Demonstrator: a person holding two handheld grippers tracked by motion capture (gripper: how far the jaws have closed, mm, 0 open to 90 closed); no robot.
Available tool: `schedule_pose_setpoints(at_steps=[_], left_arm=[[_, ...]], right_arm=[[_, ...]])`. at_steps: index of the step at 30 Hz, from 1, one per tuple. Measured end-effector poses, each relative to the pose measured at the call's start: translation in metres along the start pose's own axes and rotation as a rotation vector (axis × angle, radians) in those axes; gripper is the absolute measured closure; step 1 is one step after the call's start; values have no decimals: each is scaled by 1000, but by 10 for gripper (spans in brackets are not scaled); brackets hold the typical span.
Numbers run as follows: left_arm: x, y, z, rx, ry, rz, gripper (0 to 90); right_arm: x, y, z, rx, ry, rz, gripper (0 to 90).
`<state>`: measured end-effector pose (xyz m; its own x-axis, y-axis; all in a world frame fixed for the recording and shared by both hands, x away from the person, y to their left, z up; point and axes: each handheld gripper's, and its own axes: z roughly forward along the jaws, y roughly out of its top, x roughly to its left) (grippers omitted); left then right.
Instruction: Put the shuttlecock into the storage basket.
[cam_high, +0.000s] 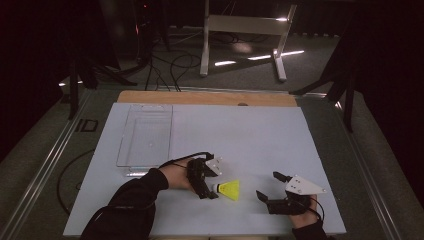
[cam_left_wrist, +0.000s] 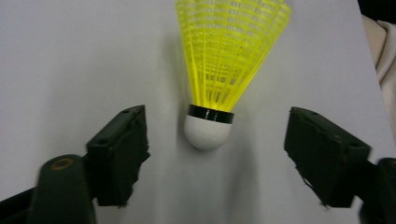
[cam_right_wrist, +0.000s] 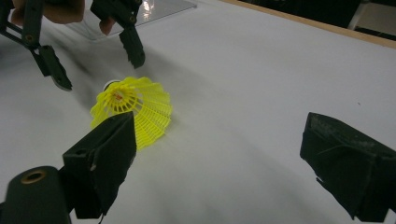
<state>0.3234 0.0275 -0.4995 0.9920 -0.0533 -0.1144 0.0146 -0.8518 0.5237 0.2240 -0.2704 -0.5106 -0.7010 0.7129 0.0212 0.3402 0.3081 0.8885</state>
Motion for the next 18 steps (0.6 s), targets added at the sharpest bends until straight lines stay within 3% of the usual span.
schedule_pose_setpoints(at_steps=[6,18], left_arm=[[0,0,8,22,10,14,401],[2,2,17,58,11,47,567]], right_arm=[[0,0,0,2,1,2,106],[0,0,1,5,5,3,107]])
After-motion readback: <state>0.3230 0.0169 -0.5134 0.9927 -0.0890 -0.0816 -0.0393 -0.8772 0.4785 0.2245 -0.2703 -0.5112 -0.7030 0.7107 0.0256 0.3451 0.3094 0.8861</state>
